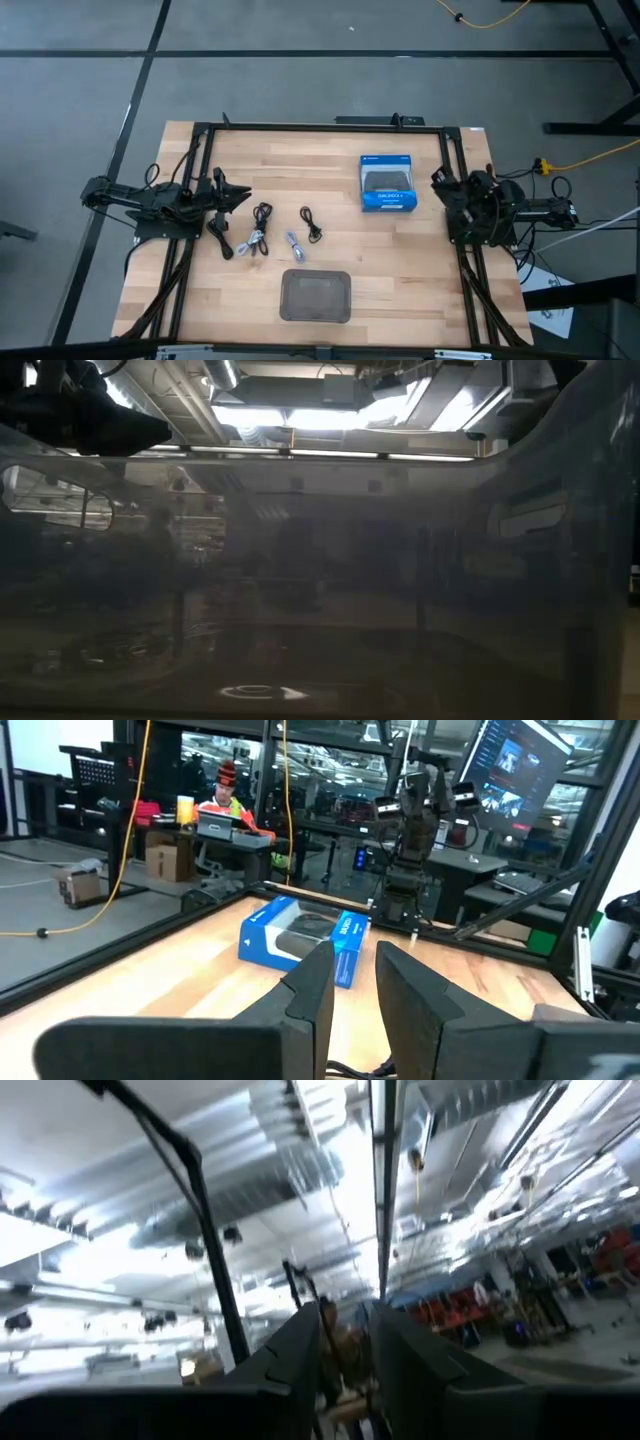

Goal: Pick and place USB-C Cables
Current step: Put the left black charger cable into the black bin

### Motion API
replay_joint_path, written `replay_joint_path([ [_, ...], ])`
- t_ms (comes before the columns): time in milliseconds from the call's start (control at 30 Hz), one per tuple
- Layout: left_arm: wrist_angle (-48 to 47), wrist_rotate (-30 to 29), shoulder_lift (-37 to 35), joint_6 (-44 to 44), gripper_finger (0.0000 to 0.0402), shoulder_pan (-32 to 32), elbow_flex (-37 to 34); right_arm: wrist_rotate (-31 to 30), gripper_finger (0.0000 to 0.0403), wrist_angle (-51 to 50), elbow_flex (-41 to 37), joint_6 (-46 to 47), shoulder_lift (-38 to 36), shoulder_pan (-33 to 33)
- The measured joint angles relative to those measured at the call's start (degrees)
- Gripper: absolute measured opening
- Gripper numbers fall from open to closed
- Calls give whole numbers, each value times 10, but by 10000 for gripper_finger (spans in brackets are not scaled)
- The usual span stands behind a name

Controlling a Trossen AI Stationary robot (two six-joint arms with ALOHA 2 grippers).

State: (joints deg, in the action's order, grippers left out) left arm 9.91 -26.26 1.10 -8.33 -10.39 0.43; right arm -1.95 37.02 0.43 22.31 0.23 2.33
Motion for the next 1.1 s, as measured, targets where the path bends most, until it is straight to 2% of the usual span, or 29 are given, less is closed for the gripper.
replay_joint_path([
  [233, -4, 0, 0, -1, 70, 0, 0, -22, 97, 66, 0, -14, 0, 0],
  [433, 5, -4, 0, -1, 70, 0, 0, -155, 97, 137, 0, -96, 2, 0],
  [500, 59, -17, 0, -1, 70, 3, 0, -152, 97, 154, 0, -122, 13, 0],
  [600, 165, 12, 21, 23, 70, 17, 9, -147, 97, 171, 0, -140, 36, 0],
  [667, 156, 37, 56, 37, 70, 27, 38, -149, 97, 176, 0, -144, 48, 0],
  [733, 89, 30, 103, 32, 70, 38, 86, -149, 97, 176, 0, -151, 55, 0],
  [800, -34, 26, 161, 5, 70, 49, 145, -149, 97, 175, 0, -152, 58, 0],
  [933, -394, 65, 298, -68, 70, 63, 297, -147, 97, 172, 0, -151, 58, 0],
  [1000, -577, 100, 352, -132, 70, 63, 372, -145, 97, 171, 0, -150, 58, 0],
  [1100, -769, 173, 431, -252, 70, 61, 453, -145, 97, 160, 0, -151, 58, 0],
])
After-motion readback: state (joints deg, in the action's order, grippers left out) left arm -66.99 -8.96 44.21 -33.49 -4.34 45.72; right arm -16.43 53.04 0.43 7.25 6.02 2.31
